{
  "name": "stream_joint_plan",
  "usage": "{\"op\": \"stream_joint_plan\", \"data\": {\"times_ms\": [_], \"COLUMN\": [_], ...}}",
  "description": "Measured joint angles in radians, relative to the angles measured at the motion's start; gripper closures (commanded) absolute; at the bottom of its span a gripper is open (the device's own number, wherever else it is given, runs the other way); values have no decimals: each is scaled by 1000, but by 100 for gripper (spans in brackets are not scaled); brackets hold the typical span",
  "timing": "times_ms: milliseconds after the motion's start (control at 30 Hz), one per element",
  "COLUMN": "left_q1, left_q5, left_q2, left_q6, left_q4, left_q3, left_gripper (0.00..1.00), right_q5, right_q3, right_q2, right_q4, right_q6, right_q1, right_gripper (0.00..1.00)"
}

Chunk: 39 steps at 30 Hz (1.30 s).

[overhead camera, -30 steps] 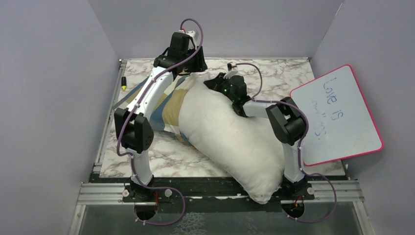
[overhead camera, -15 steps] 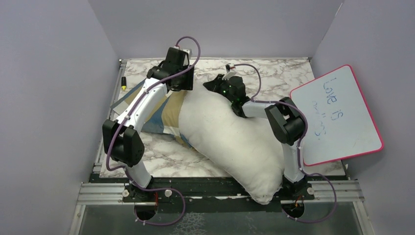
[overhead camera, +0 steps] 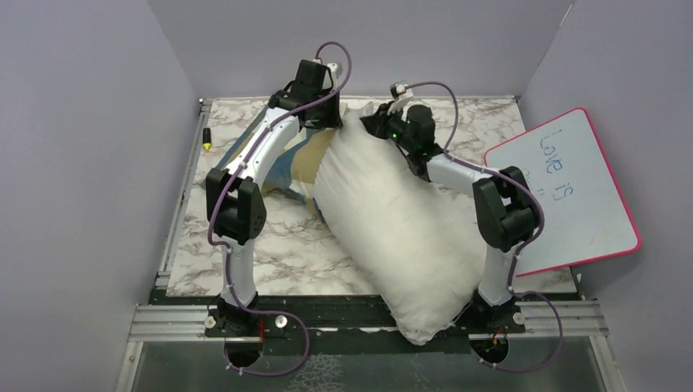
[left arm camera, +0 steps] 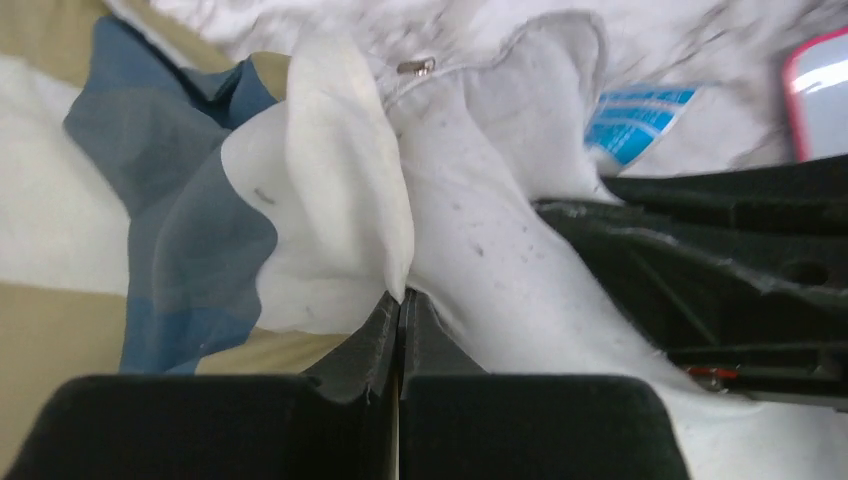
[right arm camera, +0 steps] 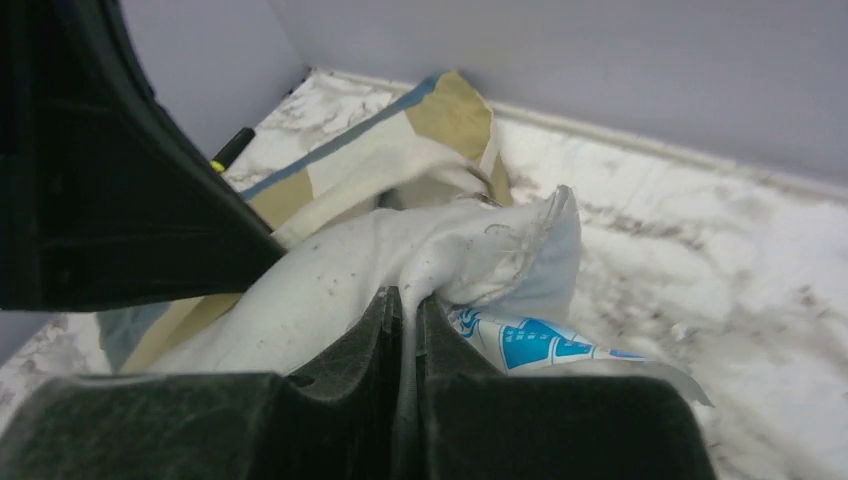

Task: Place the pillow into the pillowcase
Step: Stuff the pillow into the pillowcase.

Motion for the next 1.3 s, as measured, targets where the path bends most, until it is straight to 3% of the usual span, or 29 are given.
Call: {"op": "stream_joint_plan", "data": {"times_ms": [133, 200, 300, 400, 467, 533, 667, 733, 867, 1000, 1300], "left_q1": [0, 3, 9, 29, 60, 161, 363, 405, 382, 365, 317], "left_q5": [129, 177, 217, 223, 236, 284, 287, 279, 274, 272, 269], "left_q2": [92, 81, -3, -150, -220, -303, -361, -363, -363, -363, -290], "left_q6": [-46, -64, -82, -113, -141, -177, -198, -198, -195, -186, -89], "left_q4": [55, 93, 150, 190, 193, 180, 161, 154, 152, 132, 87], "left_q3": [195, 182, 19, -240, -341, -426, -426, -394, -367, -367, -344], "left_gripper": [100, 87, 63, 53, 50, 47, 44, 44, 39, 29, 23], "right_q5": [-66, -112, -187, -222, -190, -132, -35, 13, 96, 169, 235], "right_q3": [58, 71, 40, -39, -111, -187, -263, -277, -311, -326, -326], "right_q2": [-45, -72, -124, -190, -234, -274, -326, -338, -350, -351, -348], "right_q4": [-26, -31, -32, -46, -44, -28, 18, 29, 53, 71, 90], "right_q6": [-120, -181, -246, -306, -370, -437, -522, -541, -565, -581, -593], "right_q1": [-55, -63, -58, -25, 29, 107, 246, 291, 355, 418, 494], "right_gripper": [100, 100, 100, 100, 100, 100, 100, 100, 100, 100, 100]}}
